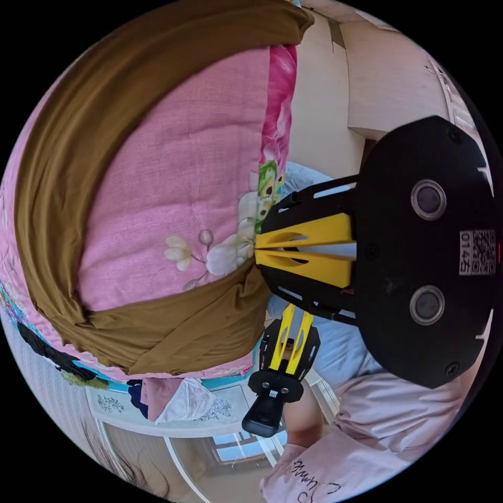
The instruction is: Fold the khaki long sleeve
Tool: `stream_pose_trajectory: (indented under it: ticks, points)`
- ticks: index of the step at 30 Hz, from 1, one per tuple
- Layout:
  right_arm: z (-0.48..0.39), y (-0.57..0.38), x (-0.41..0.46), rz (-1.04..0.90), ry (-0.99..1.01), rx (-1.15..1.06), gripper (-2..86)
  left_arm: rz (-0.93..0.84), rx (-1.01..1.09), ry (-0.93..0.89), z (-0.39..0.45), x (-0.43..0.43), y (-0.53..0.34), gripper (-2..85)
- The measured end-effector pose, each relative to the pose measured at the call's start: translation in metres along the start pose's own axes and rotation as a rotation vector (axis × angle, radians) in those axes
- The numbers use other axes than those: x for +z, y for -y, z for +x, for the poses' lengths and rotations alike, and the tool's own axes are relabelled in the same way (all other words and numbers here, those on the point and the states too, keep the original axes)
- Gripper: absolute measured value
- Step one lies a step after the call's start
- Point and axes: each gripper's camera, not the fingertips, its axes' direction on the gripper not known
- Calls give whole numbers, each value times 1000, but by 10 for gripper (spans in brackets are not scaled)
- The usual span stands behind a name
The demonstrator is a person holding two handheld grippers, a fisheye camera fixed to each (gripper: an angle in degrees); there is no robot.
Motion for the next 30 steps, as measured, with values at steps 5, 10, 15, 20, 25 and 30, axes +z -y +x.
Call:
stream_pose_trajectory:
  ticks: [5, 10, 15, 20, 25, 30]
  points:
    - [9, -8, -8, 93, -13, 7, 2, 73, -30, 89, 1, -37, 32, 43]
    - [42, -34, -32, 282, -1, 104, 34, 110, 47, 297, -24, -83, 98, 44]
    - [104, -92, -89, 621, -169, 366, 80, 94, 239, 399, -46, -93, 202, 58]
    - [163, -138, -102, 737, -293, 551, 111, 97, 298, 447, -52, -75, 296, 74]
    - [236, -152, -83, 790, -124, 673, 124, -111, 280, 500, -65, -17, 339, 79]
    - [264, -149, -71, 759, 58, 569, 42, -98, 275, 477, -69, -37, 337, 3]
